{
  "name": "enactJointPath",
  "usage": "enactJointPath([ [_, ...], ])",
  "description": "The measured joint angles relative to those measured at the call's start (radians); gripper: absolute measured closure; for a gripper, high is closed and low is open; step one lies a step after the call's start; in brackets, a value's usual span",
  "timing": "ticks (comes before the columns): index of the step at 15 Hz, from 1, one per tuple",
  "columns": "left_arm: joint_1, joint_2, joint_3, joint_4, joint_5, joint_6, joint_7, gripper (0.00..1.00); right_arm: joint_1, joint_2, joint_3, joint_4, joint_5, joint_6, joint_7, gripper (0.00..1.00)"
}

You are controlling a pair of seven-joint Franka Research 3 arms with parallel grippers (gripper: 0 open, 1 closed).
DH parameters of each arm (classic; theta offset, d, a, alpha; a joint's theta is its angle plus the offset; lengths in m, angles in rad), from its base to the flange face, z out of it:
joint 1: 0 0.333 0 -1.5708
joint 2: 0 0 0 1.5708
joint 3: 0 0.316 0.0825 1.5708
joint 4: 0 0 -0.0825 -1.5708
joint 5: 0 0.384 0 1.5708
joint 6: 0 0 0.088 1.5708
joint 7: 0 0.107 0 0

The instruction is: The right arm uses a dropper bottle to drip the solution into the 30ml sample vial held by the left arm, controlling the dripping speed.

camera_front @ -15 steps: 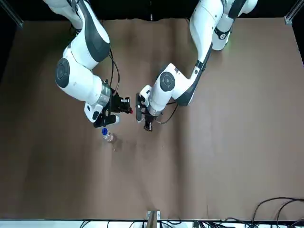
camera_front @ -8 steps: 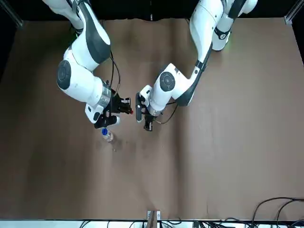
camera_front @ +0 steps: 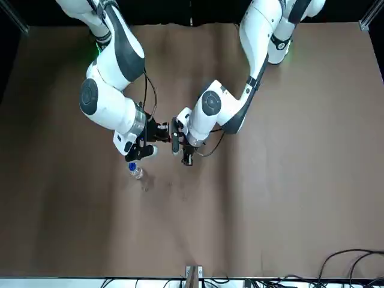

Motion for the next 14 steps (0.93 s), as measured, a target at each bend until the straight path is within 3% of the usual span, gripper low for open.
enactJointPath([
  [14, 0.000, 0.000, 0.000, 0.000, 0.000, 0.000, 0.000, 0.69, 0.002, 0.023, -0.001, 0.000, 0.000, 0.020, -0.005, 0.88],
])
